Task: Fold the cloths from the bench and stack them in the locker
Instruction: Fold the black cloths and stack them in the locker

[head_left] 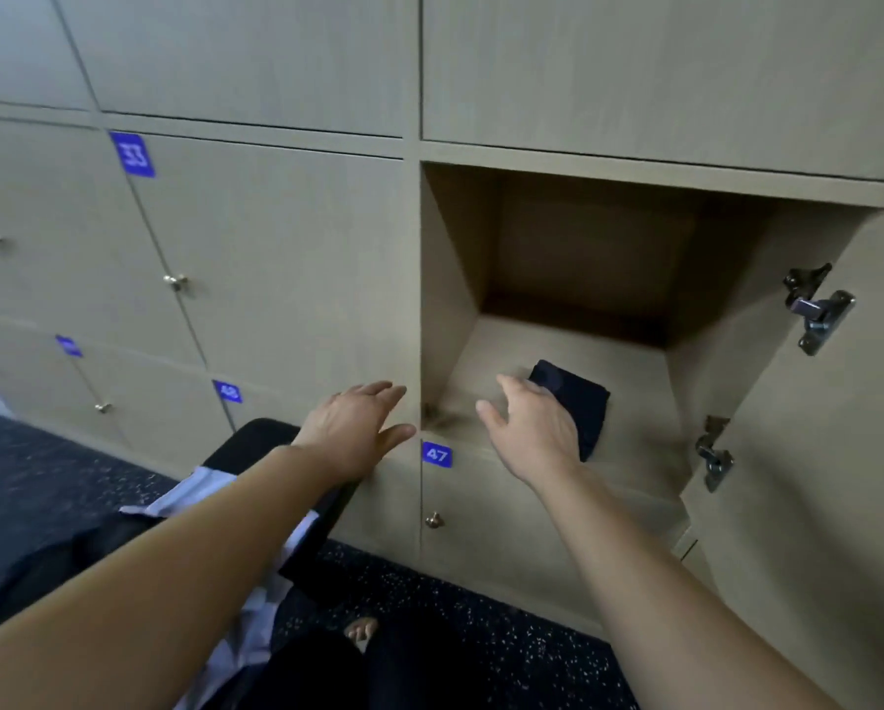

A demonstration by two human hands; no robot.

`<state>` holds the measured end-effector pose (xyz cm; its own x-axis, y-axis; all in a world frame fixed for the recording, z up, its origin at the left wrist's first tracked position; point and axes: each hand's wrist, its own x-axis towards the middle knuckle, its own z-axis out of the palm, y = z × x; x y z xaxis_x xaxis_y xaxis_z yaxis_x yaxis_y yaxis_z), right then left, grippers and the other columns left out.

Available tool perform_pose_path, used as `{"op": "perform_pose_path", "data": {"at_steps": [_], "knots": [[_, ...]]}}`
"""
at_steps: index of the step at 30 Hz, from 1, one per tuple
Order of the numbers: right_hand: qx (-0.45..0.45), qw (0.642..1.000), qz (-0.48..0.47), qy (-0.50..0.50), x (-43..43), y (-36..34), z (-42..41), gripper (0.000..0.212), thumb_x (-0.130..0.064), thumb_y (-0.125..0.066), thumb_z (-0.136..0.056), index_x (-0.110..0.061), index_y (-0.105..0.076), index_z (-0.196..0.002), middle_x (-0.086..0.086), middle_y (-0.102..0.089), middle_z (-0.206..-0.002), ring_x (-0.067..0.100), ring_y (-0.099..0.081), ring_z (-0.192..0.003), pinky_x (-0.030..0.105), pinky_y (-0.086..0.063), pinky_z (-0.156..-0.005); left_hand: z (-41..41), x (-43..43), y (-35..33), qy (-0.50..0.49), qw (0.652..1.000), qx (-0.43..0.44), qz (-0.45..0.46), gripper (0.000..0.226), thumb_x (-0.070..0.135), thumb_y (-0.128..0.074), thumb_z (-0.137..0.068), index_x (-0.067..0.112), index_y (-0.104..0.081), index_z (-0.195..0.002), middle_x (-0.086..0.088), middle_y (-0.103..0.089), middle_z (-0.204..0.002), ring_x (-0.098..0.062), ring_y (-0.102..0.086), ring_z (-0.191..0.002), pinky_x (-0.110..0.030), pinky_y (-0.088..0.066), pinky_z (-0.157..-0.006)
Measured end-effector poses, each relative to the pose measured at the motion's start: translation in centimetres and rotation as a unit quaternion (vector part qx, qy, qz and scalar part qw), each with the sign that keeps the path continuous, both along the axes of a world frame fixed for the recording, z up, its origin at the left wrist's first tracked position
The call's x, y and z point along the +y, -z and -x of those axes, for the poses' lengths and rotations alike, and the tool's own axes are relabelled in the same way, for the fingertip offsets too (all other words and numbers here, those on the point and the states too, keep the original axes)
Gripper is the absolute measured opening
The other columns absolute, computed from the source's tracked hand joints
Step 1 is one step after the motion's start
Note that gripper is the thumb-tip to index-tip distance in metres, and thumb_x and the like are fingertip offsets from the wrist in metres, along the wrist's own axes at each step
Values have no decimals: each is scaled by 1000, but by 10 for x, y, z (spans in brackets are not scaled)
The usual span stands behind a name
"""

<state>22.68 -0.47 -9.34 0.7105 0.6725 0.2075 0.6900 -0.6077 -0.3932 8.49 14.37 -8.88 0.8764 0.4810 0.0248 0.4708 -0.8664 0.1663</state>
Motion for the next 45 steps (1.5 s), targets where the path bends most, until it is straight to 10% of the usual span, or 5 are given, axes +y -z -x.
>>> {"op": "perform_pose_path", "data": {"at_steps": [21, 35, 45], "knots": [[44, 962, 47, -265, 105, 46, 257, 32, -31, -45, -97, -13, -57, -120, 7, -62, -119, 28, -55, -112, 34, -43, -82, 345, 37, 39, -310, 949, -54, 35, 52, 38, -52, -98, 14, -46, -144, -5, -51, -144, -25, -47, -131, -35, -38, -105], [117, 963, 123, -210, 185, 106, 272, 38, -41, -45, -97, -17, -36, -68, -5, -38, -65, 22, -44, -75, 31, -30, -56, 324, 82, 114, -283, 953, -71, 78, 46, 41, -45, -101, 19, -49, -141, 5, -50, -144, -19, -43, -133, -31, -33, -106], [328, 920, 175, -120, 223, 146, 273, 38, -45, -51, -86, -23, -34, -60, -4, -37, -63, 21, -38, -66, 38, -33, -72, 318, 103, 146, -262, 955, -99, 97, 32, 39, -53, -97, 23, -67, -121, 6, -58, -135, -16, -48, -128, -32, -38, -106]]}}
